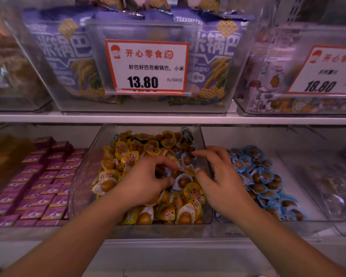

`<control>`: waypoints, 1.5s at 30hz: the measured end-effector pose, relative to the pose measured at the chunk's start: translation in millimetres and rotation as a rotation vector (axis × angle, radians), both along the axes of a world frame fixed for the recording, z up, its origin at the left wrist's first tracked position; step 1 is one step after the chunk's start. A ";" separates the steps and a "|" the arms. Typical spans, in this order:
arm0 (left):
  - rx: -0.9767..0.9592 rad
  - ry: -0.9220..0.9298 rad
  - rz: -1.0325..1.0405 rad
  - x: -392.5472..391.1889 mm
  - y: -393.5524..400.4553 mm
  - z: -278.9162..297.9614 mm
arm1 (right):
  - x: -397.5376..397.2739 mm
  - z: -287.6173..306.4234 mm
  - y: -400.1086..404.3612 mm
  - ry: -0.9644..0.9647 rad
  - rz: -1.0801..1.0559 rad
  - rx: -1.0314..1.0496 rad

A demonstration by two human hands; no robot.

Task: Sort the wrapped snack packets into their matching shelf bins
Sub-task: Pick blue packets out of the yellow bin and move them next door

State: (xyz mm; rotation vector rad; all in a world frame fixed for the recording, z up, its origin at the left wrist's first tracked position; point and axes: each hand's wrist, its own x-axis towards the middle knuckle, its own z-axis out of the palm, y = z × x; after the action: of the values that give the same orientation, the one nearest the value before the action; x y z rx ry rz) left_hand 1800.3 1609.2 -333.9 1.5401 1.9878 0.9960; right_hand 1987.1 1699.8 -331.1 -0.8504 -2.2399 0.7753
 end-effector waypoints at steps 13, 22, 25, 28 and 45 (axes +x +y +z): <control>-0.066 0.236 -0.109 12.8 8.2 -4.0 | -0.5 0.5 0.2 -0.011 -0.007 -0.001; 0.300 -0.914 0.257 3.0 4.6 25.2 | 1.0 12.8 -9.5 0.003 -0.058 0.157; 0.296 -1.275 0.272 9.0 1.4 37.3 | -5.3 29.5 -28.6 0.186 -0.069 0.223; 0.345 -1.486 0.243 19.0 -5.6 45.4 | -23.8 42.2 -51.9 0.483 -0.049 -0.383; 0.366 -0.037 -0.146 56.5 -40.8 36.9 | -12.7 64.1 -59.3 0.456 0.220 -1.070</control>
State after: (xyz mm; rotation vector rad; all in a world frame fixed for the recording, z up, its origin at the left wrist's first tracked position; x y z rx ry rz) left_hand 1856.8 1568.5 -297.0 1.8087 1.7047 1.3708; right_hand 1974.4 1640.4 -267.0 -0.7390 -1.4263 2.1057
